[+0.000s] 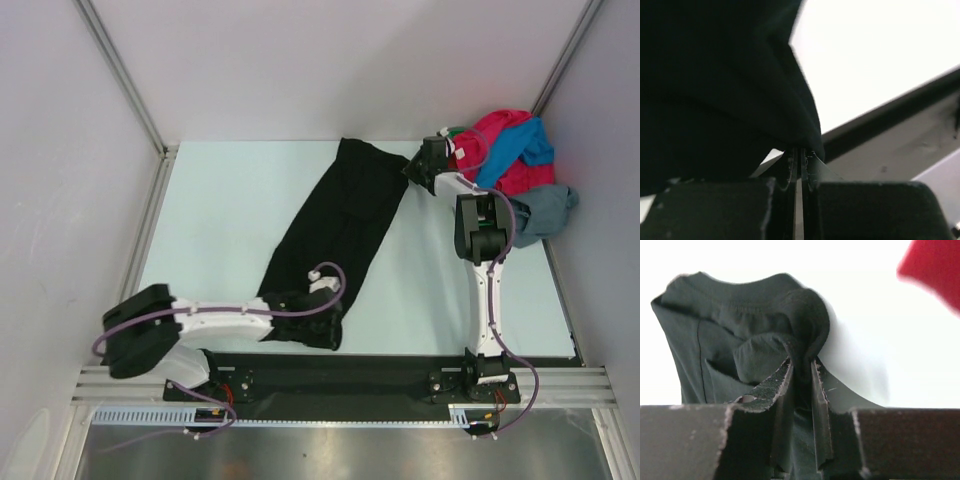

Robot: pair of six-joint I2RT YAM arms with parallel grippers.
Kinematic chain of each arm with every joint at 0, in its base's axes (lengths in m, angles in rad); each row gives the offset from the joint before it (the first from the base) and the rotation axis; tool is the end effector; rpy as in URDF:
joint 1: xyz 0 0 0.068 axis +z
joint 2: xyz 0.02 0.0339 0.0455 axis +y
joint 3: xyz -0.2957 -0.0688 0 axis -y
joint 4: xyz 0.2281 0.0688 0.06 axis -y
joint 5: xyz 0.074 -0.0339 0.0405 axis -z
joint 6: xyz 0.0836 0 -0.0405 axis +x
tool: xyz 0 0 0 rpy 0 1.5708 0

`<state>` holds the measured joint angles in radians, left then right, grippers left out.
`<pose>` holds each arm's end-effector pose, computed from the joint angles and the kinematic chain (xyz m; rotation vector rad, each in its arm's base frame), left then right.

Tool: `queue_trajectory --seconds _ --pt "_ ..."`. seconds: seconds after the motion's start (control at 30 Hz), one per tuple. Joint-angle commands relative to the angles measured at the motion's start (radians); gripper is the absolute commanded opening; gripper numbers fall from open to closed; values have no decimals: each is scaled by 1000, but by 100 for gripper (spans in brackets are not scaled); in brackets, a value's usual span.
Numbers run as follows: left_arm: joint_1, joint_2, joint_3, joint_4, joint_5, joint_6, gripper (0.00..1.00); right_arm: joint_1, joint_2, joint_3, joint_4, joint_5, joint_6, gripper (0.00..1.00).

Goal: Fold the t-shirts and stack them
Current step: Fold the tshirt

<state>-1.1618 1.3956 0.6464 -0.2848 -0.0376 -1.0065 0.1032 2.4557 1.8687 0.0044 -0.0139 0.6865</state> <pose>0.1051 -0.2345 0.1579 0.2017 2.7779 -0.6526 0.6002 0.0633 0.1377 0.6222 2.1010 0.4681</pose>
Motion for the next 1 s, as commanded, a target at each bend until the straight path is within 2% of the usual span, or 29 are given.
queue_trajectory --seconds 0.0,0.23,0.4,0.5,0.53,0.63,0.73,0.77,0.8,0.97 --pt "-64 106 136 107 102 126 0 -22 71 113 -15 -26 -54 21" --pt "-98 335 331 173 303 232 2 -49 241 391 -61 -70 -79 21" --pt "-121 407 355 199 402 273 8 -71 341 552 -55 -101 -41 20" --pt "-127 425 368 208 462 295 22 -74 382 613 -40 -115 -27 18" --pt "-128 421 363 219 478 305 34 -73 399 636 -38 -129 -28 19" --pt "-133 356 345 223 464 347 52 -76 393 659 -92 -118 -54 28" --pt "-131 252 326 205 417 397 64 -79 352 678 -214 -52 -131 39" --pt "-130 229 323 188 406 405 66 -77 304 666 -240 -26 -157 43" --pt "-128 206 319 184 407 414 69 -79 280 653 -306 1 -174 55" --pt "-53 -10 308 75 363 474 72 -80 138 570 -429 52 -254 67"
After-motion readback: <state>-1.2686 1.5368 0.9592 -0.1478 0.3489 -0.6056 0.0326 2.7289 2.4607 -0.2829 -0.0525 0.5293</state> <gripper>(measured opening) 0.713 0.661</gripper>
